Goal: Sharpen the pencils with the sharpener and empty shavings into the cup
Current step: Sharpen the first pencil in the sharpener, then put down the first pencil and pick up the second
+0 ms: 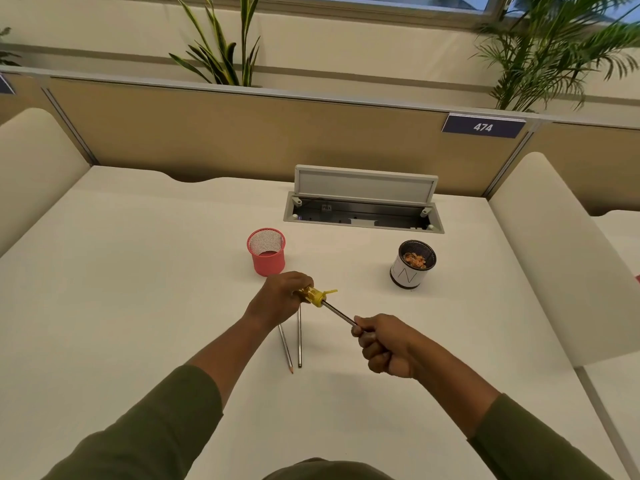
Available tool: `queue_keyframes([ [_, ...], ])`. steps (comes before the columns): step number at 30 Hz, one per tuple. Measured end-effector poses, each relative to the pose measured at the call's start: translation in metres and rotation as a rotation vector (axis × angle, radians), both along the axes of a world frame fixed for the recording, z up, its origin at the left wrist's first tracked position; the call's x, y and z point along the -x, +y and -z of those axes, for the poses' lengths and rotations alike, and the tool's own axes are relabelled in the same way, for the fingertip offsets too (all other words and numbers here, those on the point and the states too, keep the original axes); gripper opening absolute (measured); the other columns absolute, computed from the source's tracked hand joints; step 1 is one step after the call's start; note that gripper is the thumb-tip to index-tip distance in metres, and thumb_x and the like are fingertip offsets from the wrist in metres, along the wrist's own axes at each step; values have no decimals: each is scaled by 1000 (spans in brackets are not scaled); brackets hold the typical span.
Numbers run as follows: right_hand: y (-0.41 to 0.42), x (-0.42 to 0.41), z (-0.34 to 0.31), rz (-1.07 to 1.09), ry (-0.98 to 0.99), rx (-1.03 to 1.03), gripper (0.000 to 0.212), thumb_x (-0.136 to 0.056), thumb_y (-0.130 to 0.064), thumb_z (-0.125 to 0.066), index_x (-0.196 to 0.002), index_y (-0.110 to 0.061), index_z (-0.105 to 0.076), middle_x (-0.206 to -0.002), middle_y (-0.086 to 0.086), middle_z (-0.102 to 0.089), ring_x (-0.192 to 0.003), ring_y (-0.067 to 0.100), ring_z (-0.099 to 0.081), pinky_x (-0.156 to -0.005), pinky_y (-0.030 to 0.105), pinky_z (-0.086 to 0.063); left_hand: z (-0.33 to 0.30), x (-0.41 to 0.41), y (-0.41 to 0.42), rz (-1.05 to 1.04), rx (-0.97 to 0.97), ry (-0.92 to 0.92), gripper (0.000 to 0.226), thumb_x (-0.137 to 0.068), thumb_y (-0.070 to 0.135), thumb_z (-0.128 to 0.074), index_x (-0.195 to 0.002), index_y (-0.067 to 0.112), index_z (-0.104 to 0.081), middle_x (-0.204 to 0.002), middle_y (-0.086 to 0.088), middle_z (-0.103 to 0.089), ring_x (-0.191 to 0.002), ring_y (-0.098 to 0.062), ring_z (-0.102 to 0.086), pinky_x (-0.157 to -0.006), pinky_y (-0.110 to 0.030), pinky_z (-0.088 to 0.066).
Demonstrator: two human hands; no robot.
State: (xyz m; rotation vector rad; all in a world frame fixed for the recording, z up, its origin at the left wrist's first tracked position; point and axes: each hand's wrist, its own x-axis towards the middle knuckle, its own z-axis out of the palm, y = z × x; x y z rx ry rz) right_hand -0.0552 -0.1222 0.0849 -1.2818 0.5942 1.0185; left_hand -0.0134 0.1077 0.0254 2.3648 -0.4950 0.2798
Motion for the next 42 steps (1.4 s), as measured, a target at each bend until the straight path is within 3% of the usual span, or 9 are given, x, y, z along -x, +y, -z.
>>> queue_keyframes([
  [5, -3, 8, 6, -230, -435, 301, 37, -101, -33, -39, -80, -10, -59, -58, -3, -41, -47, 11, -26, -46, 23, -22, 6, 0, 3, -37, 51, 109, 20, -72, -9, -71, -80, 9, -70, -74, -3, -66, -64, -11, -61, -61, -15, -52],
  [9, -8, 17, 17, -276, -628, 387, 42, -102, -34, -39, -74, -14, -63, -57, -5, -47, -50, 11, -35, -51, 22, -29, 9, 4, 5, -108, 154, 216, 18, -75, -11, -67, -83, 5, -70, -77, -8, -65, -68, -5, -65, -66, -22, -58],
  [12, -10, 24, 26, -258, -717, 405, 42, -103, -34, -38, -74, -16, -65, -59, -8, -51, -52, 7, -39, -56, 20, -32, 9, 10, 3, -191, 321, 317, 25, -76, -18, -62, -91, 0, -71, -86, -15, -67, -72, -14, -69, -67, -20, -58],
  [19, -16, 33, 44, -137, -771, 412, 31, -100, -29, -46, -81, -22, -69, -71, -7, -58, -62, 10, -46, -61, 22, -39, 6, 24, -1, -250, 421, 442, 22, -80, -7, -64, -93, 9, -73, -76, -7, -71, -62, -3, -68, -54, -7, -43],
  [23, -18, 35, 59, -76, -774, 485, 19, -95, -23, -55, -88, -25, -72, -77, -8, -61, -71, 12, -55, -70, 29, -48, 9, 31, 0, -234, 409, 461, 25, -81, -7, -59, -92, 12, -71, -75, -5, -71, -62, -6, -66, -62, -13, -49],
  [27, -15, 25, 78, -136, -838, 778, 12, -90, -19, -59, -85, -17, -69, -79, -6, -66, -75, 13, -58, -62, 14, -41, 14, 33, 4, -254, 415, 498, 24, -84, -3, -57, -93, 18, -65, -78, -4, -71, -68, -11, -68, -67, -18, -51],
  [30, -9, 13, 92, -185, -770, 930, 15, -87, -16, -55, -83, -11, -68, -84, -1, -68, -78, 19, -61, -67, 27, -49, 18, 33, 6, -265, 394, 535, 22, -87, 6, -60, -101, 22, -55, -84, -4, -71, -74, -16, -69, -72, -25, -51],
  [35, 2, 2, 109, -281, -733, 1077, 15, -86, -15, -51, -90, -10, -65, -90, 5, -67, -80, 26, -63, -69, 31, -52, 27, 33, 12, -302, 446, 567, 21, -84, 6, -66, -95, 21, -56, -89, -3, -67, -84, -18, -65, -79, -31, -53],
  [42, 8, -2, 125, -362, -744, 1148, 14, -90, -19, -50, -92, -9, -59, -93, 7, -65, -82, 25, -60, -70, 32, -50, 33, 30, 22, -348, 628, 617, 20, -88, 2, -59, -98, 18, -65, -91, -6, -72, -80, -20, -68, -69, -27, -49],
])
